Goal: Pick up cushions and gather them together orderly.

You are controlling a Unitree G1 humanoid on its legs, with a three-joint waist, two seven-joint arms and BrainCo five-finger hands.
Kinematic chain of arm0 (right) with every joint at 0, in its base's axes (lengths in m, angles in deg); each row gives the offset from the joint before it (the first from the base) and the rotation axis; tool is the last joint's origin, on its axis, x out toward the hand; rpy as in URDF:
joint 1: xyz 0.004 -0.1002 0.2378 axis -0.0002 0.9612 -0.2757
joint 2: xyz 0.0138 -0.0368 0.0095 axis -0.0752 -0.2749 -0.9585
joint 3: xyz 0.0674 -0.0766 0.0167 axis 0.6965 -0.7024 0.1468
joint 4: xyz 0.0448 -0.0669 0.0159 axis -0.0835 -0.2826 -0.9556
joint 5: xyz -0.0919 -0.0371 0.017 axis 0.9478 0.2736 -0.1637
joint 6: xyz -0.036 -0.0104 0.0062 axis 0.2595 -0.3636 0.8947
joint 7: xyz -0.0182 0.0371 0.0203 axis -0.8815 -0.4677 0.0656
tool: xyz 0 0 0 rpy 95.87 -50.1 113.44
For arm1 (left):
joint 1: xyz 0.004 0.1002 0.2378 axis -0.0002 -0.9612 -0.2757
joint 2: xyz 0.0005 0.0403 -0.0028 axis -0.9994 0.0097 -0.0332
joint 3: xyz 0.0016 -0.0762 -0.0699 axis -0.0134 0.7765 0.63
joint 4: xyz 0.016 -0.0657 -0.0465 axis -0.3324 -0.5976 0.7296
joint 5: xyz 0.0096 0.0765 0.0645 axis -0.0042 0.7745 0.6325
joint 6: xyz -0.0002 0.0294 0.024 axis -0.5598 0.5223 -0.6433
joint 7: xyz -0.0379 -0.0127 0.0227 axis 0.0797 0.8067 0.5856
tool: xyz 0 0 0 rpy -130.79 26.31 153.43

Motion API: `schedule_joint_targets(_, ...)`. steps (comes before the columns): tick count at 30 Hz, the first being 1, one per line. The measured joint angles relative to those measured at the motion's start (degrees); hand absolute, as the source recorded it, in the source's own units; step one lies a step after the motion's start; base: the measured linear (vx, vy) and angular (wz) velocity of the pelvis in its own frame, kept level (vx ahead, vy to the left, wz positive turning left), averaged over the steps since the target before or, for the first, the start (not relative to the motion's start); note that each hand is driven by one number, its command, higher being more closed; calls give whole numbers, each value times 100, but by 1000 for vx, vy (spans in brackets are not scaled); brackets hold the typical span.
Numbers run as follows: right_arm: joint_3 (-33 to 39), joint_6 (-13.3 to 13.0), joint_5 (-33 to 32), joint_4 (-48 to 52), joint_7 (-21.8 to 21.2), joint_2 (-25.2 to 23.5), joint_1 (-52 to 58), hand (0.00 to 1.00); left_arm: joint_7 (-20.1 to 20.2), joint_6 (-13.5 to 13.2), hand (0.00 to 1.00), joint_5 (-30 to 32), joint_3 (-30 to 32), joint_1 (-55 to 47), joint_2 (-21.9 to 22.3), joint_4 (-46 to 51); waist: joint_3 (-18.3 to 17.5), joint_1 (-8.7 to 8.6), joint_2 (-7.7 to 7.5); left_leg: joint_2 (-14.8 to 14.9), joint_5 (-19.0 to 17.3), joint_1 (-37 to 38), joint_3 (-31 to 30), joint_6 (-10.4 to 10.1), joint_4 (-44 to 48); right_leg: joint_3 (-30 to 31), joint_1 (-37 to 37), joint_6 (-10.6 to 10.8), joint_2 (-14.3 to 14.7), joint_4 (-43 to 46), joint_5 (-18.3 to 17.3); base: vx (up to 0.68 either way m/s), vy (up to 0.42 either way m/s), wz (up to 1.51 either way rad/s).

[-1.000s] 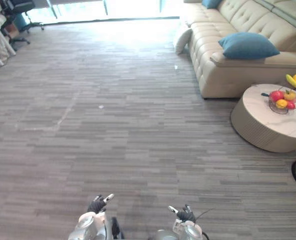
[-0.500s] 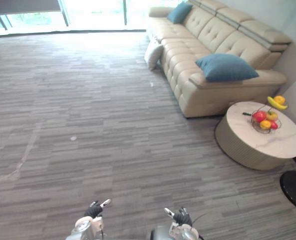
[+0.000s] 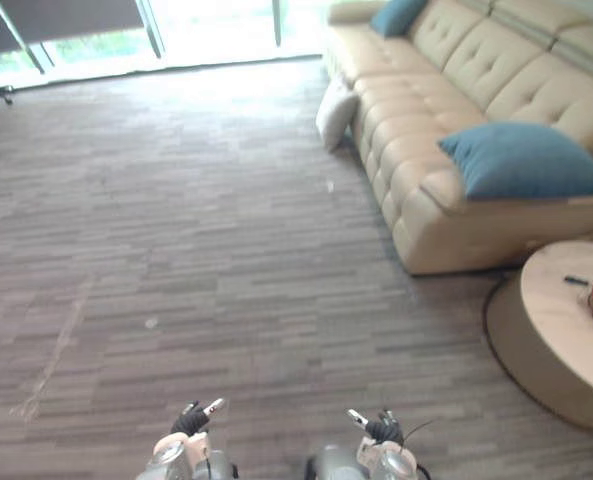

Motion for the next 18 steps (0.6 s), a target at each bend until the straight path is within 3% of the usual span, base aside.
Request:
schedule_joint_targets(2, -57, 44, 0, -10, 5, -17, -3, 0, 6, -53, 0, -20, -91, -11, 1, 115, 10, 35, -15, -100, -100, -420, 433, 143, -1398, 91, 460, 204, -137, -333, -111, 576, 96, -21)
schedule_joint_targets(4, -16, 49, 1, -71, 12, -57, 49, 0, -4, -89, 0, -27, -89, -5, 1, 124, -37, 126, -70, -425, 90, -451, 531, 143, -2971, 187, 840, 437, -290, -573, -239, 702, 194, -32)
schedule_joint_targets(5, -30, 51, 8, -91, 15, -74, 64, 0, -3, -96, 0, -39, -77, -7, -1, 132, -48, 206, -81, -565, 555, -483, 455, 241, -3691, 292, 1038, 598, -361, -670, -332, 821, 284, -52)
schedule_joint_targets(6, -52, 67, 9, -136, 23, -173, 70, 0, -7, -111, 0, -54, -55, 2, -9, 150, -155, 303, -212, -793, 999, -447, 395, 489, -3714, 510, 1155, 677, -515, -695, -355, 709, 257, -37)
schedule_joint_targets(7, -55, 81, 8, -125, 22, -224, 95, 0, -17, -110, 0, -53, -56, 7, -62, 124, -277, 247, -363, -923, 952, -419, 493, 532, -3756, 571, 1119, 737, -663, -699, -252, 869, 355, -18)
schedule_joint_targets(8, -18, 96, 11, -144, 1, -334, 150, 0, -9, -84, 0, -51, -63, 9, -55, 110, -348, 239, -432, -921, 638, -422, 556, 751, -3429, 973, 1049, 980, -760, -510, 274, 572, 239, 9)
schedule_joint_targets(9, -37, 113, 12, -149, -16, -342, 151, 0, -9, -85, 0, -48, -61, 11, -61, 108, -349, 256, -448, -935, 563, -378, 576, 815, -3341, 1053, 1069, 1019, -769, -418, 412, 819, 400, -7)
schedule_joint_targets(10, -27, 109, 13, -136, -18, -388, 172, 0, -9, -73, 0, -47, -68, -1, -92, 105, -369, 287, -572, -1081, 406, -62, 722, 910, -3297, 1250, 903, 1119, -853, 302, 783, 506, 263, -14)
schedule_joint_targets(11, -16, 99, 17, -121, -19, -384, 169, 0, -9, -73, 0, -48, -69, -30, -96, 100, -381, 286, -587, -1142, 304, 133, 723, 913, -3377, 1315, 691, 1171, -868, 927, 1013, 628, 316, -23)
schedule_joint_targets(12, 19, 59, 21, -79, -30, -350, 171, 0, -10, -66, 0, -48, -71, -75, -79, 81, -394, 253, -508, -1200, 25, 553, 676, 818, -3623, 1389, 68, 1377, -854, 2265, 1786, 530, 230, -20)
schedule_joint_targets(13, 12, 14, 24, -78, -36, -332, 181, 0, -13, -63, 0, -50, -77, -69, -105, -18, -360, 243, -475, -1309, -200, 935, 656, 666, -3869, 1387, -555, 1397, -863, 3475, 1847, 532, 211, -10)
schedule_joint_targets(14, -39, 25, 21, -51, -59, -329, 187, 0, -17, -28, 0, -52, -117, -8, -136, -107, -351, 205, -552, -1424, -238, 1197, 650, 712, -4003, 1369, -975, 1356, -904, 4112, 1652, 605, 199, 5)
schedule_joint_targets(15, -5, 12, 20, 101, -57, -311, 222, 0, -17, 13, 0, -52, -192, 8, -126, -179, -326, 155, -506, -1472, -373, 1578, 615, 715, -4288, 1144, -1494, 1183, -870, 4533, 1263, 495, 126, 8)
schedule_joint_targets(16, 63, -26, 20, 240, -61, -306, 251, 0, -17, 27, 0, -52, -295, 16, -119, -238, -292, 137, -434, -1468, -505, 1994, 595, 714, -4529, 783, -1995, 1072, -812, 4558, 934, 478, 105, 6)
schedule_joint_targets(18, 160, -79, 16, 375, -70, -312, 271, 0, -16, 38, 0, -52, -329, 20, -118, -282, -262, 40, -412, -1453, -718, 2419, 489, 689, -4715, 276, -2594, 962, -753, 4206, 615, 473, 40, 25)
